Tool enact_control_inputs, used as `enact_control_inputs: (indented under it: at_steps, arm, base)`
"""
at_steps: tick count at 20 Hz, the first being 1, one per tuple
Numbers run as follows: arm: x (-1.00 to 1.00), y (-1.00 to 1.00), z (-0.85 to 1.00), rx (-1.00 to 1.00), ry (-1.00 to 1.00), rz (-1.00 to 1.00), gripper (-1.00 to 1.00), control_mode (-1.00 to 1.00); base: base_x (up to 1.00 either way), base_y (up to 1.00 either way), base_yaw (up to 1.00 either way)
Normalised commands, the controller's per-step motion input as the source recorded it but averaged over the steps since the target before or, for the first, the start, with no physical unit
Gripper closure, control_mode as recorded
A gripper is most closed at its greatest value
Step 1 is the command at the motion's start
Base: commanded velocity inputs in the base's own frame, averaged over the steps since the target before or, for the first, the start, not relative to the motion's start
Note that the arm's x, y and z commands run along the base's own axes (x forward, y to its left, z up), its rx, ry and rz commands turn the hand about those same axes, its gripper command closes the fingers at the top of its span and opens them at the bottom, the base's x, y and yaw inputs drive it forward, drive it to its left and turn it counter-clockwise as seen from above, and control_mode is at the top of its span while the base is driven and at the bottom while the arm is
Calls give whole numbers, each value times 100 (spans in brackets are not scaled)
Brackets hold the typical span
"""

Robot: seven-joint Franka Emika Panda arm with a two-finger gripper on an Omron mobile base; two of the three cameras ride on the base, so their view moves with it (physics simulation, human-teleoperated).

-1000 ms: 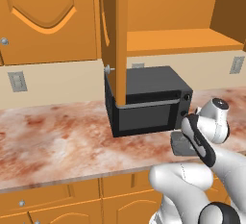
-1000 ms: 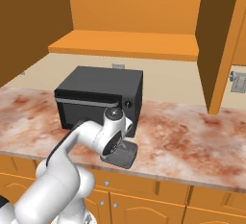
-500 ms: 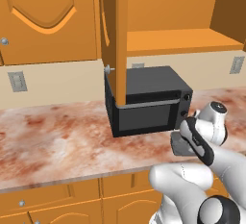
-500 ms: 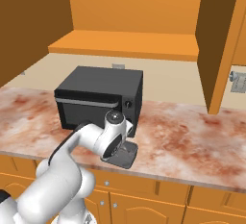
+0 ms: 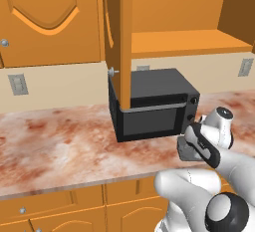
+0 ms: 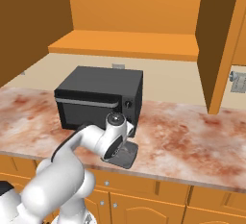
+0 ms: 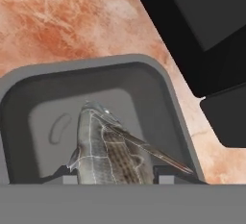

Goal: Retrieve the tupperware from the cabinet, then place the raw meat into the tupperware to avoid contamination.

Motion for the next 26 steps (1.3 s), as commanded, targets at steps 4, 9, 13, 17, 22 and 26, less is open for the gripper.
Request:
enact_control_inputs:
  at_steps: [4, 9, 13, 17, 22, 26]
  arm:
    - [8, -5, -8, 0, 0, 0, 100, -100]
    - [8, -3, -5, 0, 0, 0, 100, -100]
    - [0, 0, 0, 0, 1, 0, 100, -100]
    - [0, 0, 0, 0, 0, 0, 100, -100]
    - [0, 0, -3, 0, 0, 0, -100, -100]
    - [0, 0, -3, 0, 0, 0, -100, -100]
  base:
    - [0, 0, 0]
    - [0, 0, 0]
    - [0, 0, 0]
    - [0, 0, 0]
    - [0, 0, 0]
    - [0, 0, 0]
